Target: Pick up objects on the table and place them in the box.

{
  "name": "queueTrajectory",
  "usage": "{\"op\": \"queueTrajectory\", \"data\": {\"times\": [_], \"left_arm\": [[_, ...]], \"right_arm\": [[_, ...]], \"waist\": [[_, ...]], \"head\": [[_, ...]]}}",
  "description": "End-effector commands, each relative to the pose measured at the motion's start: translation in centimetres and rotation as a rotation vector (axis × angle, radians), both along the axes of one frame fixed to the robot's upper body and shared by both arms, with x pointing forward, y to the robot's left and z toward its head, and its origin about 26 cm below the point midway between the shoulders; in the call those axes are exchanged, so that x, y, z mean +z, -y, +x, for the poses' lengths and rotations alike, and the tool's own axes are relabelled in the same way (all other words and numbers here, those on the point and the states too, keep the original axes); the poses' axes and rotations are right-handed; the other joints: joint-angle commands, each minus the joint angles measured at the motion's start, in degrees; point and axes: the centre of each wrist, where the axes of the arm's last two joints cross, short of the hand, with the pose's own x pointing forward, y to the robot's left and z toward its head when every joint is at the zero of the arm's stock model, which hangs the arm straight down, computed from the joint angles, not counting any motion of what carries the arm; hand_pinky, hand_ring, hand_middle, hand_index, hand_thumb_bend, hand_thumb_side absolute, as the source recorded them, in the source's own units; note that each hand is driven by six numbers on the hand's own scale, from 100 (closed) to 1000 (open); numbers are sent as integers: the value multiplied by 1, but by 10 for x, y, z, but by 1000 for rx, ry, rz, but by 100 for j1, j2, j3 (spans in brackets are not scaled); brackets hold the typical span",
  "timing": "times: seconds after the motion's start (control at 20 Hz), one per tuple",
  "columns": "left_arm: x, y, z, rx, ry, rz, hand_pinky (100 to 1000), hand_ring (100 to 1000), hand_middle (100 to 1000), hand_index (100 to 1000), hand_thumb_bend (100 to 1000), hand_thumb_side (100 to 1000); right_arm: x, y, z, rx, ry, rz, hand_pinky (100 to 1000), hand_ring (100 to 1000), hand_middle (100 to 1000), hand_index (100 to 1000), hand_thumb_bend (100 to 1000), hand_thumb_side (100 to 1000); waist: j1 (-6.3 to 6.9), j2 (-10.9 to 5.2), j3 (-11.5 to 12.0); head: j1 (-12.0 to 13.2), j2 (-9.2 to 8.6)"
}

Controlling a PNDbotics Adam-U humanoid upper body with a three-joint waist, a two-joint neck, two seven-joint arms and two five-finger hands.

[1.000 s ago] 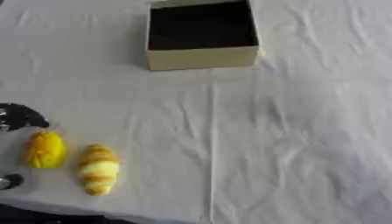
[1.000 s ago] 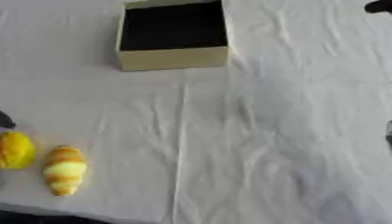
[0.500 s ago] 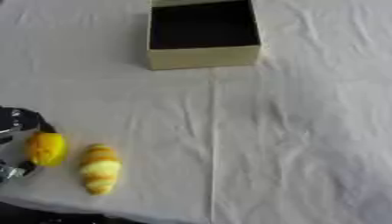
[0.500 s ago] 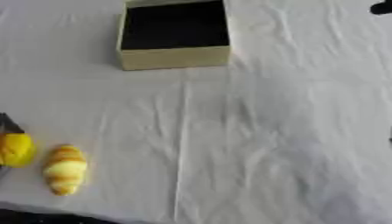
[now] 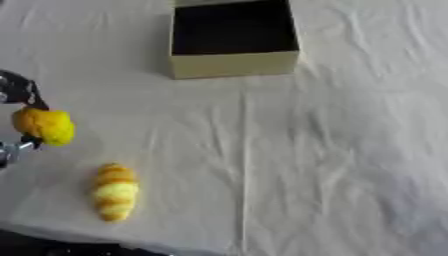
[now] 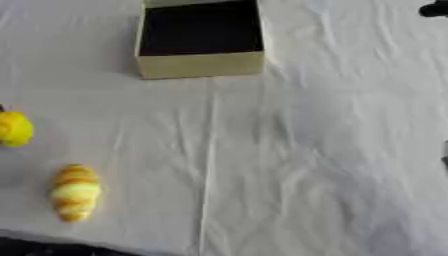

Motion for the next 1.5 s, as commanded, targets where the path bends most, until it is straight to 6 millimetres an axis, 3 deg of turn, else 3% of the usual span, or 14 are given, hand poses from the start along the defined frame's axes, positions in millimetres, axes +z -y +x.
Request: {"op": "queueTrajectory", "data": {"times": [0.05,0.45,0.7,0.9,1.15,1.3,1.5], "left_arm": [[38,7,-5,-76,108,20,654,619,535,625,167,100],[98,61,-4,-281,241,-82,631,590,521,607,100,100],[117,91,30,-326,207,-138,631,591,523,609,100,100],[116,112,70,-326,161,-179,631,590,523,609,100,100],[97,133,115,-313,68,-201,635,592,522,606,100,100],[85,139,134,-291,33,-190,638,595,523,606,100,100],[72,143,150,-262,12,-166,638,596,523,607,100,100]], "right_arm": [[10,3,-3,-1,28,-30,843,645,679,772,100,608],[12,0,-2,17,30,-36,844,645,679,772,100,606],[19,-4,1,47,56,-40,843,646,679,773,100,594],[22,-7,2,67,68,-37,843,646,680,773,100,602],[24,-10,3,90,73,-30,844,647,680,773,100,596],[25,-12,4,99,73,-28,844,647,680,773,100,599],[26,-13,5,108,74,-22,845,647,680,773,100,602]], "waist": [[21,-137,3],[31,-122,-106],[7,-83,-265],[-31,-48,-423],[-52,-35,-606],[-47,-25,-675],[-29,-2,-730]], "head": [[-30,1],[-4,-20],[127,-103],[253,-203],[389,-251],[437,-290],[426,-511]]}}
